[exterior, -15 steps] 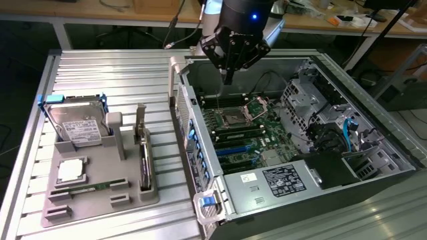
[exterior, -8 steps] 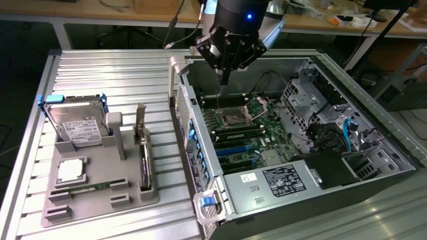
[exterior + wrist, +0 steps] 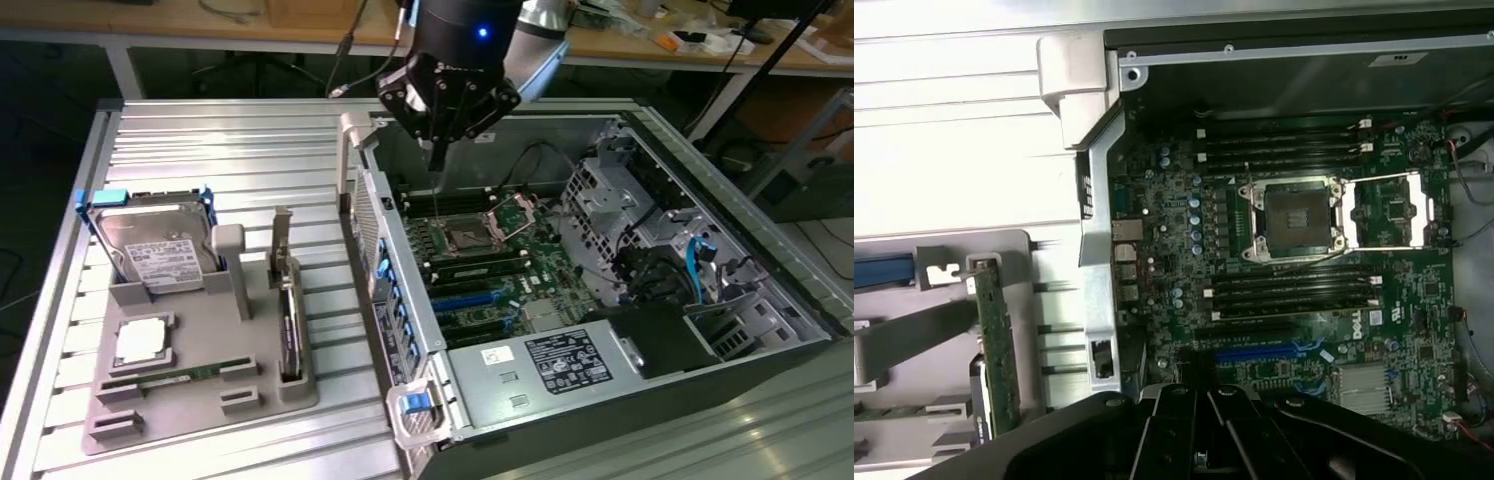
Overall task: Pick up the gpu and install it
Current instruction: 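Reach for the gpu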
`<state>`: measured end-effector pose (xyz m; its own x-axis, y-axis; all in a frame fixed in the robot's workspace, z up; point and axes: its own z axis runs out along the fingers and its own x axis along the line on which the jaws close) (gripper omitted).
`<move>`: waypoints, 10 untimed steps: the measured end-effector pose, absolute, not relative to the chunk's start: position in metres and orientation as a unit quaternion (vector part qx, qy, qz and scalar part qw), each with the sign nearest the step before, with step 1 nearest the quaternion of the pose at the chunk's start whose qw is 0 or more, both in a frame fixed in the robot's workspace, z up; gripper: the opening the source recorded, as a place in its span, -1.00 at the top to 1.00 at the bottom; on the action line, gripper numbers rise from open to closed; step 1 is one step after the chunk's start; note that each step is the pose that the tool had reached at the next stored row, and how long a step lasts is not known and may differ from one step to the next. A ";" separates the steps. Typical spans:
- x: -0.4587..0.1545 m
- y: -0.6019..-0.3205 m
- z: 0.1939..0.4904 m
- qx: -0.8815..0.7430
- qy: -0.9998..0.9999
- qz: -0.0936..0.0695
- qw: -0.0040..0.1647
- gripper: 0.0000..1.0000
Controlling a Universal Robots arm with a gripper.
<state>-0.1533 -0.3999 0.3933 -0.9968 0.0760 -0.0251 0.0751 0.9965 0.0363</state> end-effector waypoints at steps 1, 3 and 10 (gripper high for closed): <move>-0.155 -0.400 0.393 0.038 0.999 0.018 0.013 0.79; -0.157 -0.402 0.393 0.038 0.999 0.019 0.013 0.79; -0.167 -0.409 0.393 0.038 0.999 0.020 0.013 0.79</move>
<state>-0.1669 -0.4089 0.3932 -0.9968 0.0762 -0.0248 0.0751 0.9963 0.0417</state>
